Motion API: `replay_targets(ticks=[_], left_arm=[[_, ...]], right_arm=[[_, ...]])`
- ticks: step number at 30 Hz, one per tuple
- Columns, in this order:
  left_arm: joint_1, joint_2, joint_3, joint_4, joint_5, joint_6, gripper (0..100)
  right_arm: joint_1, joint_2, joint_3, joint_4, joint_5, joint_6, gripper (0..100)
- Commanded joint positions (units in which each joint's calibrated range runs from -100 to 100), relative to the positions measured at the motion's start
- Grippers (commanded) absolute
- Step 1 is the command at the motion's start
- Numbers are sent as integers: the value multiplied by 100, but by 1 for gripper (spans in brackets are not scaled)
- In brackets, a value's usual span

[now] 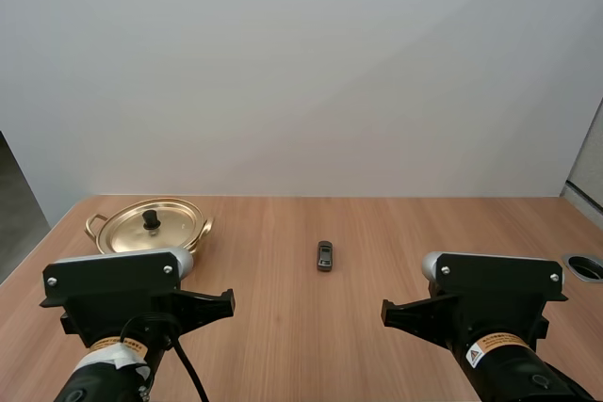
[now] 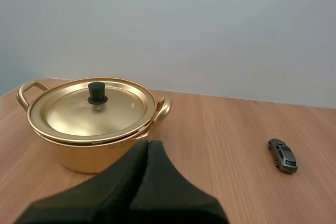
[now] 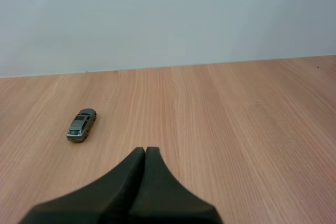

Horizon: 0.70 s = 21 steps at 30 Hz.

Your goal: Open the pot, put the car inside, and close it

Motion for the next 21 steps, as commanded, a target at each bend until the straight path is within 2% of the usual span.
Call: replay_targets(ticks=[1, 7, 15, 18, 21], left_arm=[[-1, 0, 0, -5, 4, -5, 0], [-1, 0, 0, -5, 4, -5, 0], [-1, 0, 0, -5, 4, -5, 0], [-1, 0, 0, -5, 4, -5, 0], [-1, 0, 0, 155, 4, 5, 0]], right_arm=[[0, 0, 0, 114, -1, -2, 0], [0, 0, 0, 582, -17, -2, 0], [0, 0, 0, 638, -17, -30, 0], [0, 0, 0, 401, -55, -39, 0], [0, 0, 0, -199, -389, -39, 0]])
